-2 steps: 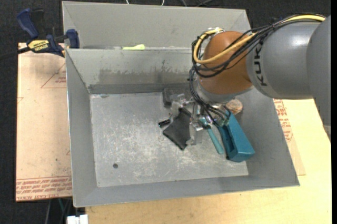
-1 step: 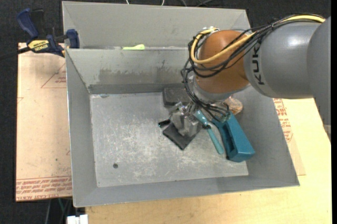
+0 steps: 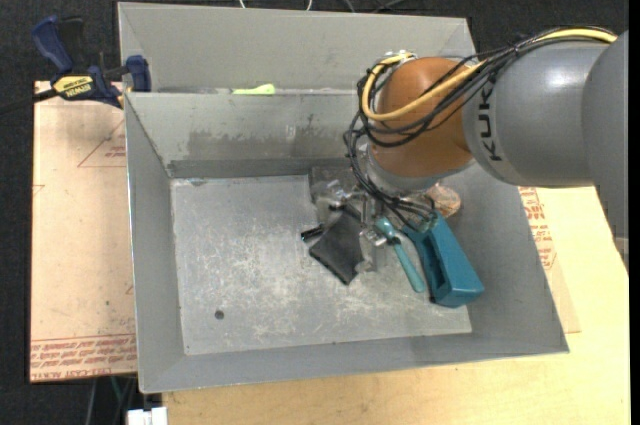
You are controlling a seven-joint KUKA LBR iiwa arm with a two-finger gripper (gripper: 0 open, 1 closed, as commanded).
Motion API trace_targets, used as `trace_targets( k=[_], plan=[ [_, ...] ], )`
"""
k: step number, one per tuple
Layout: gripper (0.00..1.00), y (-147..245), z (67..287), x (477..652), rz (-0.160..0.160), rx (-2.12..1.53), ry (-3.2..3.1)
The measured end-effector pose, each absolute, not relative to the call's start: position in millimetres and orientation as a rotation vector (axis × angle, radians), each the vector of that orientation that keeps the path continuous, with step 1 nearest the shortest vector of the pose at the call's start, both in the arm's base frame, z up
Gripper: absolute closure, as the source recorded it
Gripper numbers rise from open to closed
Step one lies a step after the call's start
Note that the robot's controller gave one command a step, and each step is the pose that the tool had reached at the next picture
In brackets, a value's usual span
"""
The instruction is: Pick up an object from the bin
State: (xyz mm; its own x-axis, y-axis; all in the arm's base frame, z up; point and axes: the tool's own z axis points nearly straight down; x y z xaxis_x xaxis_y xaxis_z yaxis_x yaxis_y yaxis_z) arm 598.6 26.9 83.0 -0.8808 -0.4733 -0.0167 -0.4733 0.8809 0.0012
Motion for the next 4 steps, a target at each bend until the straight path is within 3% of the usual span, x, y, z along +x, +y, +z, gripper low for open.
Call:
trace_targets(
  k=[1, 2, 3, 4],
  plan=[
    [1.00, 27, 83, 598.5, 0.009, -0.763, 3.031],
    [0.00, 27, 83, 598.4, 0.009, -0.763, 3.032],
    [0.00, 27, 83, 598.4, 0.009, -0.763, 3.032],
    [1.00, 30, 72, 592.8, 0.012, -0.753, 3.030]
  ],
)
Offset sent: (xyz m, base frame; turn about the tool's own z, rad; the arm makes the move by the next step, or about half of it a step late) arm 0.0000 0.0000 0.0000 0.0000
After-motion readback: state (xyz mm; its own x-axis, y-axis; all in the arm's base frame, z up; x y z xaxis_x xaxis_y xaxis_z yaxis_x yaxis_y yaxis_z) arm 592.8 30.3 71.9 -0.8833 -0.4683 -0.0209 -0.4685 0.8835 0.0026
